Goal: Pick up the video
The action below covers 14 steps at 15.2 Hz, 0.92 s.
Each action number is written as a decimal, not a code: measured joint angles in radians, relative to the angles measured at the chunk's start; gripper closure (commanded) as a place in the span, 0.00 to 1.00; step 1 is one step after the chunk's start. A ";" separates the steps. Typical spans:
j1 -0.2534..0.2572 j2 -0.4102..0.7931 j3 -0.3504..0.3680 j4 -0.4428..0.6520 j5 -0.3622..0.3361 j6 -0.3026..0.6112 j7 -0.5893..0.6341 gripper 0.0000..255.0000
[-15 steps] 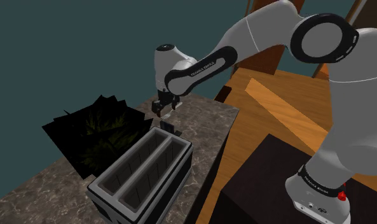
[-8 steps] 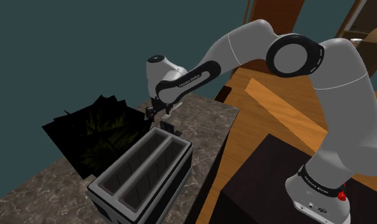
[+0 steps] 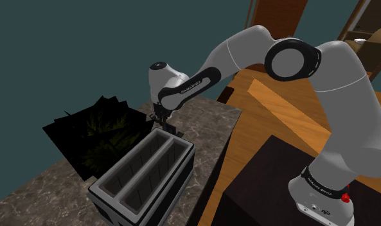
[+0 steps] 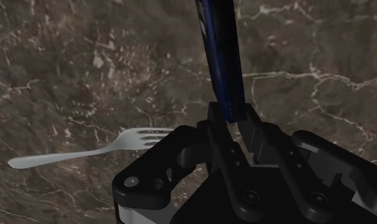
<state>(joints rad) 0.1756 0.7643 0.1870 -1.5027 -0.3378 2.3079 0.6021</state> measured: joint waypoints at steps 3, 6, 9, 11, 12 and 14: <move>0.000 0.000 0.000 -0.002 0.000 0.002 0.000 1.00; 0.000 -0.001 0.000 -0.002 0.000 0.002 0.000 1.00; -0.001 -0.009 0.003 0.001 0.003 -0.010 -0.003 1.00; -0.003 -0.027 0.006 -0.002 0.007 -0.025 -0.007 1.00; -0.004 -0.033 0.008 0.002 0.010 -0.034 -0.009 1.00; -0.006 -0.050 0.011 0.000 0.014 -0.049 -0.013 1.00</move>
<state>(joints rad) 0.1699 0.7143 0.1983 -1.5028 -0.3238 2.2588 0.5896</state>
